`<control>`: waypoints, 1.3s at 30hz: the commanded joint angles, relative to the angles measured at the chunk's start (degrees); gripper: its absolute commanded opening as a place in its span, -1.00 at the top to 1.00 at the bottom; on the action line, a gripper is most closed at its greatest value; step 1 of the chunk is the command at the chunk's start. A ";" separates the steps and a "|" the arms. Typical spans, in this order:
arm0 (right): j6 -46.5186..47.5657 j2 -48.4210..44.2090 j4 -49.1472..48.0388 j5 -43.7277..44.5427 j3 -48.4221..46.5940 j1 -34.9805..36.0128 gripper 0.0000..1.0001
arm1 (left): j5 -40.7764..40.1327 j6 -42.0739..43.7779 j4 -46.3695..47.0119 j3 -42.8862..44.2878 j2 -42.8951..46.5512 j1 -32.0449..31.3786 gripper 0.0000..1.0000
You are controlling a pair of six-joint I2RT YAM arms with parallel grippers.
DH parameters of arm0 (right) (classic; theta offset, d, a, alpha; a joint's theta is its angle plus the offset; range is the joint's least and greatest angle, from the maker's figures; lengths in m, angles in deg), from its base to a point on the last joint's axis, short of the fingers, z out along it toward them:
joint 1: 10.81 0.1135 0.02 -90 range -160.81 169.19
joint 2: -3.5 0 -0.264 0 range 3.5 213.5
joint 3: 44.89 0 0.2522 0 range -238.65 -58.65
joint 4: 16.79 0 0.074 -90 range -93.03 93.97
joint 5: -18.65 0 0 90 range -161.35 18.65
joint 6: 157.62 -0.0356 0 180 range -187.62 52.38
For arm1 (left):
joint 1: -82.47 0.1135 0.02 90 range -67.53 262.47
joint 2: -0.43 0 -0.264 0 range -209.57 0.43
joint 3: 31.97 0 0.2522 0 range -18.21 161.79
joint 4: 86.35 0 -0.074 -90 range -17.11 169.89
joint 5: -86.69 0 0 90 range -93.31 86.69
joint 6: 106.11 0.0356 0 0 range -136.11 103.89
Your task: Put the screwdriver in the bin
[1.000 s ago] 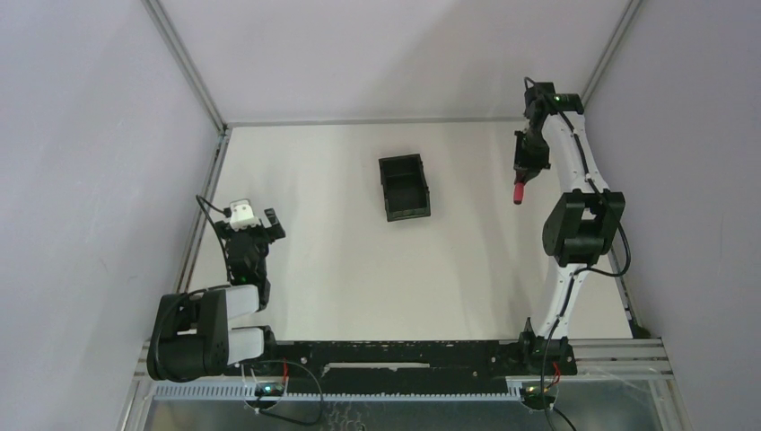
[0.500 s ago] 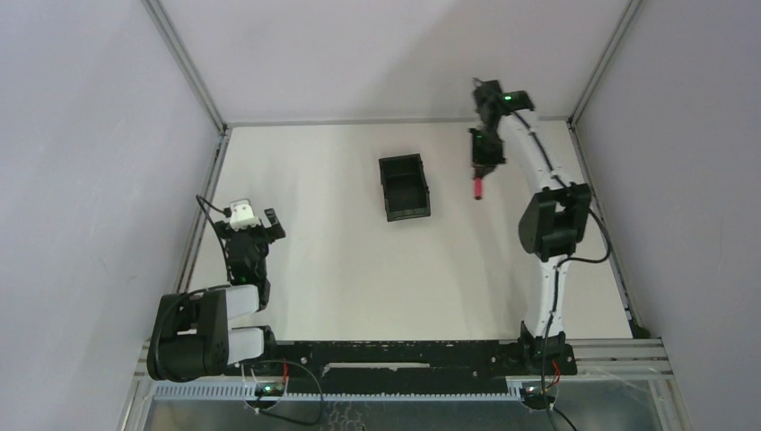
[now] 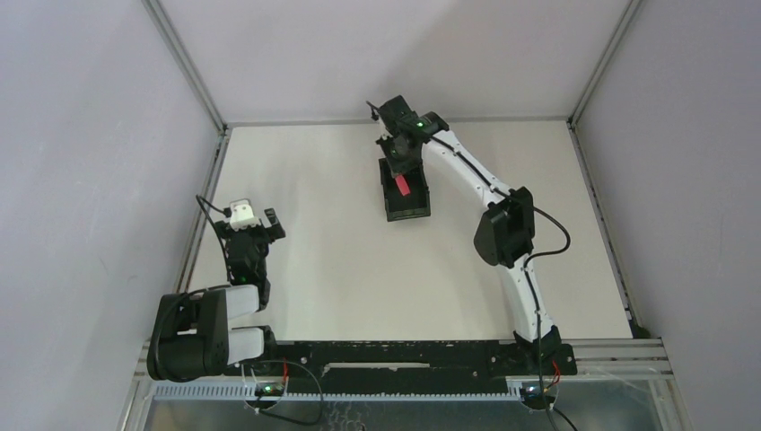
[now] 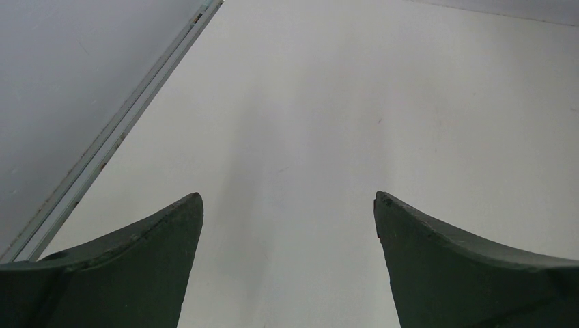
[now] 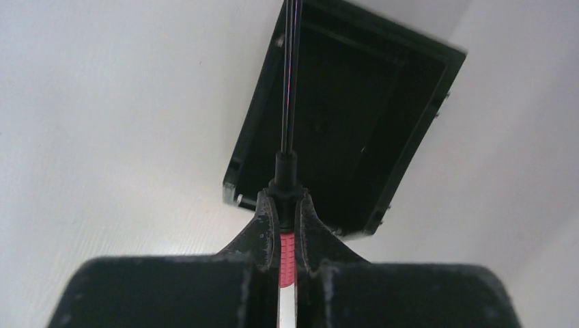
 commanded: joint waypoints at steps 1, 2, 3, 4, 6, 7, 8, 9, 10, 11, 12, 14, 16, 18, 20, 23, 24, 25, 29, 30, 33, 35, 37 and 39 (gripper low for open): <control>6.85 1.35 -7.56 5.56 0.17 -0.20 1.00 | -0.17 1.02 2.30 3.04 -0.06 -0.38 -1.00; 8.16 1.92 -7.89 6.20 0.71 0.04 1.00 | -0.21 1.02 2.30 3.02 -0.06 -0.36 -1.00; 8.99 2.56 -8.17 7.04 1.13 0.35 1.00 | -0.21 1.00 2.30 3.03 -0.06 -0.38 -1.00; 9.62 3.15 -8.31 7.89 1.62 0.65 1.00 | -0.19 0.97 2.30 3.02 -0.06 -0.37 -1.00; 9.89 4.11 -8.97 9.08 3.25 1.20 1.00 | -0.17 1.01 2.30 3.03 -0.06 -0.39 -1.00; 9.88 4.22 -9.38 9.13 4.26 1.31 1.00 | -0.22 0.97 2.30 3.03 -0.06 -0.34 -1.00; 9.79 4.33 -10.00 8.92 5.31 1.42 1.00 | -0.27 0.97 2.30 3.02 -0.06 -0.41 -1.00; 9.70 4.30 -10.58 8.54 6.36 1.48 1.00 | -0.23 0.97 2.30 3.06 -0.04 -0.38 -1.00; 9.58 4.28 -11.15 8.41 7.41 1.57 1.00 | -0.27 0.95 2.30 3.03 -0.06 -0.35 -1.00; 9.47 4.17 -11.58 8.32 8.12 1.66 1.00 | -0.23 1.01 2.30 3.04 -0.06 -0.40 -1.00; 9.24 4.15 -11.85 8.30 8.81 1.70 0.94 | -0.22 0.95 2.30 3.09 -0.06 -0.40 -1.00; 8.63 4.18 -12.05 8.56 9.06 1.79 0.65 | -0.23 0.98 2.30 3.03 -0.06 -0.38 -0.99; 7.94 3.91 -12.15 8.82 9.09 1.84 0.35 | -0.26 0.95 2.30 3.01 -0.06 -0.39 -1.00; 7.47 3.21 -12.27 8.54 9.08 1.93 0.20 | -0.24 0.95 2.30 3.04 -0.06 -0.38 -1.00; 6.83 2.19 -12.42 8.01 9.03 2.04 0.14 | -0.21 0.98 2.28 3.02 -0.06 -0.34 -1.00; 5.66 -0.29 -13.14 7.70 9.02 2.06 0.13 | -0.21 0.97 2.30 3.07 -0.06 -0.34 -1.00; 5.31 -1.28 -13.32 7.89 9.03 2.06 0.14 | -0.22 1.01 2.30 3.03 -0.06 -0.33 -1.00; 4.95 -2.73 -13.48 8.02 9.12 2.06 0.14 | -0.26 1.01 2.27 3.03 -0.06 -0.33 -1.00; 4.04 -9.18 -15.10 8.54 11.24 2.06 0.07 | -0.25 0.97 2.30 3.09 -0.06 -0.37 -1.00; 3.75 -11.13 -16.13 9.07 12.69 2.06 -0.11 | -0.22 0.99 2.30 3.05 -0.06 -0.34 -1.00; 3.33 -18.37 -21.22 9.75 19.88 1.93 -0.98 | -0.27 0.97 2.30 3.08 -0.06 -0.35 -1.00; 3.69 -23.32 -24.77 8.22 25.10 1.82 -0.99 | -0.25 0.99 2.30 3.08 -0.06 -0.34 -1.00; 3.23 -28.85 -28.95 6.72 31.10 1.52 -0.99 | -0.20 0.97 2.29 3.04 -0.06 -0.39 -1.00; 1.70 -34.53 -33.21 4.85 37.89 0.88 -0.99 | -0.24 1.00 2.30 3.03 -0.06 -0.35 -1.00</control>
